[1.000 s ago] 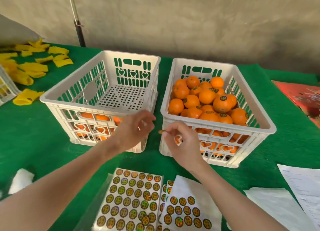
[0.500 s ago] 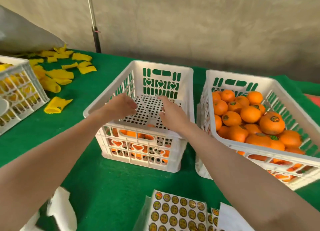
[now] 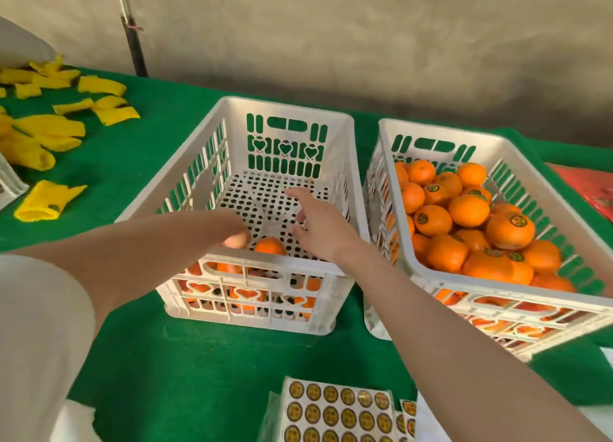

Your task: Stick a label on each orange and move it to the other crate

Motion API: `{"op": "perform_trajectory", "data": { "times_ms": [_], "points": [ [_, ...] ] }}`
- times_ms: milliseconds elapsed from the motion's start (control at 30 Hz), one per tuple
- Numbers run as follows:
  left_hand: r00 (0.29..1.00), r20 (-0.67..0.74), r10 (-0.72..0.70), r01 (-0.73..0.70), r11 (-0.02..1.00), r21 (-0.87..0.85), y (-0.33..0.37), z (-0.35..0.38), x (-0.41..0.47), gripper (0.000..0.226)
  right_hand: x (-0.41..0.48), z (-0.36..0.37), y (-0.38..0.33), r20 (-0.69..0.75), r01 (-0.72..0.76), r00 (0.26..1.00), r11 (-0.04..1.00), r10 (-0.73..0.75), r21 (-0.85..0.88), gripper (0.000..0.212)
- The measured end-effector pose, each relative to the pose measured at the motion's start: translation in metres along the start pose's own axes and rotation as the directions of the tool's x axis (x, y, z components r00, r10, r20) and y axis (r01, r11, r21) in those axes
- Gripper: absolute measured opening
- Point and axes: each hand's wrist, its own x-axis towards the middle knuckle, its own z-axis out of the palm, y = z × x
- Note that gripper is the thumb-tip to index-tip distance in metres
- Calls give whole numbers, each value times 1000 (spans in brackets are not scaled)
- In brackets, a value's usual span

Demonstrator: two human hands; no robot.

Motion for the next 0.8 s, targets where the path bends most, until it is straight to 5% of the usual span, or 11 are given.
{"op": "perform_trajectory", "data": {
  "times_ms": [267, 367, 433, 500, 567, 667, 733, 800],
  "points": [
    [993, -117, 15, -27, 994, -107, -1, -5, -6, 35, -2, -2, -1, -89, -24, 996, 999, 28, 49, 62],
    [986, -163, 34, -88, 938, -336, -21, -16, -18, 47, -2, -3, -1, -192, -17, 981, 994, 37, 107, 59],
    [966, -250, 69, -216, 744, -633, -40, -24, -34, 42, -5, -5, -3, -272, -2, 960, 979, 59, 206, 47],
    [926, -363, 104, -374, 383, -845, -54, -27, -60, 37, -9, -10, -4, -356, 43, 930, 934, 93, 356, 28],
    [877, -460, 138, -474, 100, -875, -55, -22, -86, 40, -17, -19, -5, -411, 97, 897, 834, 164, 544, 9],
    [818, -558, 142, -529, -197, -825, -40, -14, -110, 69, -33, -41, -6, -348, 114, 907, 657, 238, 745, 10],
    [796, -589, 143, -522, -331, -786, -23, -14, -123, 89, -47, -56, -7, -340, 175, 926, 616, 161, 768, 19],
    [775, -609, 165, -508, -411, -757, 0, -13, -133, 84, -62, -68, -8, -337, 225, 939, 627, 63, 746, 23]
  ]
}}
